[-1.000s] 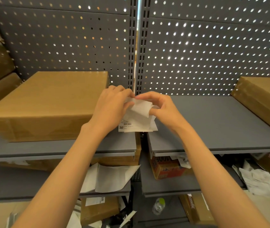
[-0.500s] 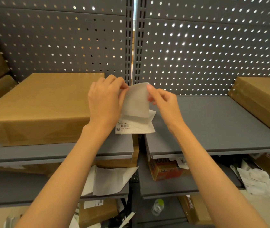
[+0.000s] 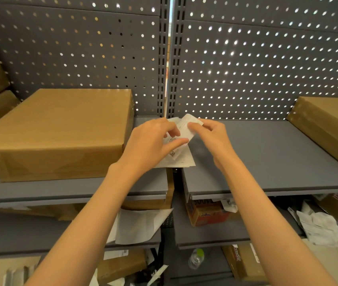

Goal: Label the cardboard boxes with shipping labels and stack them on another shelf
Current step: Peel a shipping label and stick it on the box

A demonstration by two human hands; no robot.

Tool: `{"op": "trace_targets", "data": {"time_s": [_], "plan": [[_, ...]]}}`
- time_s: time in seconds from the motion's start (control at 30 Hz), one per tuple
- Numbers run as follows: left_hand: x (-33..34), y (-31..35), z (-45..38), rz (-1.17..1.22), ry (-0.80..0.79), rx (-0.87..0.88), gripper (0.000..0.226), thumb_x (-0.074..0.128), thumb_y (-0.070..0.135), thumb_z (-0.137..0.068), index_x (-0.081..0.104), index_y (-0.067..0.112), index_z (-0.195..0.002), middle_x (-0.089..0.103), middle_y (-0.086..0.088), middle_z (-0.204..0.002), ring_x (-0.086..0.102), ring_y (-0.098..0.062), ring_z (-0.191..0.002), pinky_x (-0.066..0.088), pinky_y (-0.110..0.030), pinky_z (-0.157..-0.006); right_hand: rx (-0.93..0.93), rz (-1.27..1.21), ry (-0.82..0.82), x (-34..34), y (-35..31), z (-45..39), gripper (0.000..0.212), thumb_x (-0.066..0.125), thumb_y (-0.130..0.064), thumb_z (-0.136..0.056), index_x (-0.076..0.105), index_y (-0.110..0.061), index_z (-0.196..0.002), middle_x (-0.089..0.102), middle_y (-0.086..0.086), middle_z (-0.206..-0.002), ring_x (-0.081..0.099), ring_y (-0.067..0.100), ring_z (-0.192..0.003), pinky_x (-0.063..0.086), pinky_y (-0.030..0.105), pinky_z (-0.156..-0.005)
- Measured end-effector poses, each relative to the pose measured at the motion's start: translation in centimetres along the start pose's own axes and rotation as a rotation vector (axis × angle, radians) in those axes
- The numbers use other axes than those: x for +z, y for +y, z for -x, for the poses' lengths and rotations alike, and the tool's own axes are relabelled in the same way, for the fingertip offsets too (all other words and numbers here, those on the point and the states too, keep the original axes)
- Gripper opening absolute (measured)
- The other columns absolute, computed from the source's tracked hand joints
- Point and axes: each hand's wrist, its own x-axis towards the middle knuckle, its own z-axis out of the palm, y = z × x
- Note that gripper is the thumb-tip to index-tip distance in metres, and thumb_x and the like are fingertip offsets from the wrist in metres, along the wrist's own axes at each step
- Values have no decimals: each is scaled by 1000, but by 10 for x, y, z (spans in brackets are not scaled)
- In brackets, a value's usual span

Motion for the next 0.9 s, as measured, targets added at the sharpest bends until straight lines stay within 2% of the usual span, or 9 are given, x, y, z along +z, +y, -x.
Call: {"op": "trace_targets", "data": {"time_s": [0.1, 0.17, 0.23, 0.33, 0.4, 0.53, 0.67, 0.8, 0.9], "plan": [[-2, -5, -2, 2, 7, -79, 19, 60, 33, -89, 63, 22, -104, 63, 7, -100, 56, -6, -85, 51, -31, -76, 23, 11, -20, -4, 5, -3, 14, 55, -14, -93, 68, -10, -94, 69, 0, -90, 62, 1, -77, 49, 16, -74], [-4, -5, -5, 27, 43, -115, 17, 58, 21, -91, 62, 20, -107, 63, 4, -101, 57, -8, -85, 52, -33, -79, 14, -30, -30, -5, 8, -2, 10, 58, -15, -93, 67, -12, -96, 69, 0, -92, 64, -3, -73, 51, 11, -67], [-5, -4, -7, 46, 63, -143, 18, 56, 15, -92, 62, 17, -108, 64, 2, -101, 55, -8, -83, 49, -26, -78, 10, -92, -5, -5, 8, -1, 10, 63, -12, -89, 67, -7, -97, 70, 2, -90, 65, -6, -68, 47, 7, -60], [-4, -3, -9, 62, 57, -180, 18, 56, 14, -92, 62, 16, -108, 63, 2, -99, 54, -7, -80, 44, -18, -73, 36, -97, 73, -5, 8, 0, 14, 69, -12, -84, 66, 0, -92, 68, 2, -82, 61, -7, -56, 44, 7, -52], [-3, -3, -8, 68, 47, -204, 17, 56, 14, -91, 62, 17, -107, 63, 3, -97, 54, -6, -76, 41, -14, -67, 93, -52, 69, -6, 8, -1, 16, 70, -18, -84, 66, -2, -85, 67, 1, -77, 59, -3, -53, 43, 10, -49], [2, -5, -2, 81, -12, -239, 17, 59, 19, -90, 62, 18, -107, 63, 5, -95, 57, -7, -74, 47, -21, -69, 186, 72, -10, -8, 9, 1, 13, 68, -24, -85, 71, -11, -84, 67, -4, -75, 54, 5, -59, 42, 16, -54], [6, -4, 2, 71, -75, -230, 18, 66, 31, -85, 64, 21, -101, 60, 12, -87, 60, -8, -75, 54, -31, -72, 247, 118, -62, -8, 10, 3, 19, 71, -23, -84, 74, -6, -91, 67, -3, -73, 51, 6, -57, 40, 16, -53], [8, -6, 6, 61, -61, -269, 13, 65, 31, -86, 65, 20, -94, 62, 10, -83, 58, -8, -73, 52, -29, -69, 302, 143, -76, -7, 10, 2, 20, 72, -21, -83, 73, -4, -93, 66, -1, -73, 52, 6, -58, 42, 15, -51], [9, -8, 7, 49, -65, -327, 16, 63, 29, -88, 64, 18, -99, 63, 6, -87, 59, -12, -78, 53, -32, -74, 303, 114, -59, -8, 11, 1, 20, 71, -20, -83, 72, -4, -94, 67, -2, -78, 55, 6, -60, 43, 14, -52]]}}
